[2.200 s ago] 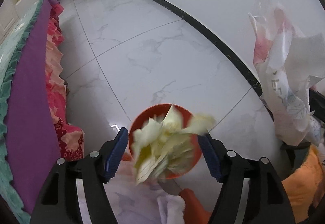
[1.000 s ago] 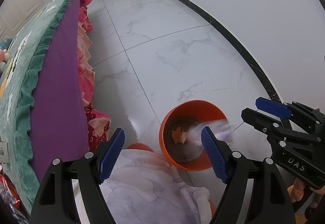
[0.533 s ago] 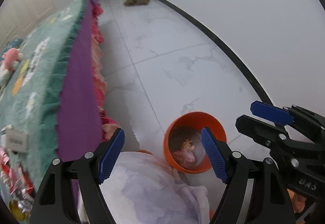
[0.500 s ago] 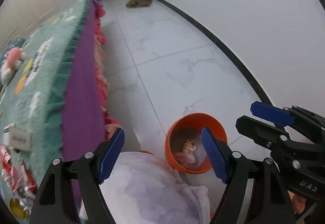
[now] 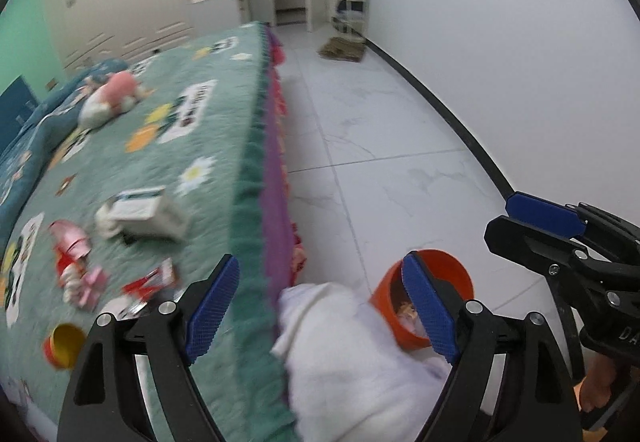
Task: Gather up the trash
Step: 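Move both tools back over the bed toward the snack wrapper, then grasp the red-and-silver snack wrapper with the right tool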
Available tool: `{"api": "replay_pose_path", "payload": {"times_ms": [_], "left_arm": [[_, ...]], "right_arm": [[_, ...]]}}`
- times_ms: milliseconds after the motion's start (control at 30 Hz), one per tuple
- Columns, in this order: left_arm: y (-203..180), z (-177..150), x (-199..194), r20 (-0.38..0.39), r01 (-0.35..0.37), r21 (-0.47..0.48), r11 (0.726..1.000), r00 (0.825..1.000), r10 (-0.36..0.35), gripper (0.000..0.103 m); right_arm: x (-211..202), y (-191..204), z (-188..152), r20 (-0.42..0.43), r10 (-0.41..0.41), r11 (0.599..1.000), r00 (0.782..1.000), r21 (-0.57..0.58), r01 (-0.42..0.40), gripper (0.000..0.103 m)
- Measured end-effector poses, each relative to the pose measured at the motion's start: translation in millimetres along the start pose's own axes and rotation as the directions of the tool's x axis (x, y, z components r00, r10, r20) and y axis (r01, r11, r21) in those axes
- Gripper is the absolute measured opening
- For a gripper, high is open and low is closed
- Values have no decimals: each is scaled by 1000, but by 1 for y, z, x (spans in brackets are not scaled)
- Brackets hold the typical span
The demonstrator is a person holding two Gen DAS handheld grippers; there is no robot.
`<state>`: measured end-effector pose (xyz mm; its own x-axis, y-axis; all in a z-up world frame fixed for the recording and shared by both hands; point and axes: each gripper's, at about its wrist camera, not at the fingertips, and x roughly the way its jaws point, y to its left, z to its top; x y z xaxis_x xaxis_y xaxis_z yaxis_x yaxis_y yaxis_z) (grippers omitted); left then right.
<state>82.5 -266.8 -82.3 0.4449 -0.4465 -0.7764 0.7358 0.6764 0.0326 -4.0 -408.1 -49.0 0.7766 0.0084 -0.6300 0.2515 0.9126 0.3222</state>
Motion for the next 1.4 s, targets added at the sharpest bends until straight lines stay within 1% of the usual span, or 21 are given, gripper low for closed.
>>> {"api": "replay_pose_path", "payload": {"times_ms": [167,267,433,533,667,733,867,1100,1133,1167,1200,1400], "left_arm": [[35,-24,-26,18,-58,-69,996,998,59,83],[57,-38,-38,19,-86,-128,988,996,89,83],[91,-61,-55,9,-137,-212,968,990,142,83],[109,-75,-62,1,-154,-253,955,987,159,83],[131,-89,-64,-17,-173,-299,938,984,176,84],[140,-94,-63,-31,-179,-319,931,984,178,84],[153,-98,-56,-52,-178,-336,925,984,171,84],[174,-100,-35,-97,-173,-354,919,984,148,84],[177,-100,-31,-105,-172,-358,918,984,144,84],[179,-99,-27,-112,-170,-361,917,984,138,84],[181,-100,-23,-121,-169,-363,916,984,133,84],[190,-100,2,-171,-166,-366,916,979,109,84]], "right_arm": [[11,46,-2,-22,65,995,998,-69,-67,50],[19,75,-4,-42,103,987,994,-118,-107,50],[39,123,-8,-91,162,966,983,-187,-176,50],[54,150,-11,-124,191,950,974,-227,-216,50],[73,176,-14,-165,207,934,964,-262,-245,50],[80,184,-16,-181,210,929,961,-268,-254,50],[99,196,-15,-214,204,926,955,-275,-260,50],[131,193,-12,-253,170,935,952,-263,-237,50],[137,192,-11,-260,163,937,952,-262,-232,52],[143,190,-11,-264,156,938,952,-261,-226,59],[147,189,-10,-264,151,939,953,-262,-221,61],[181,183,-6,-297,120,943,947,-264,-202,62]]}}
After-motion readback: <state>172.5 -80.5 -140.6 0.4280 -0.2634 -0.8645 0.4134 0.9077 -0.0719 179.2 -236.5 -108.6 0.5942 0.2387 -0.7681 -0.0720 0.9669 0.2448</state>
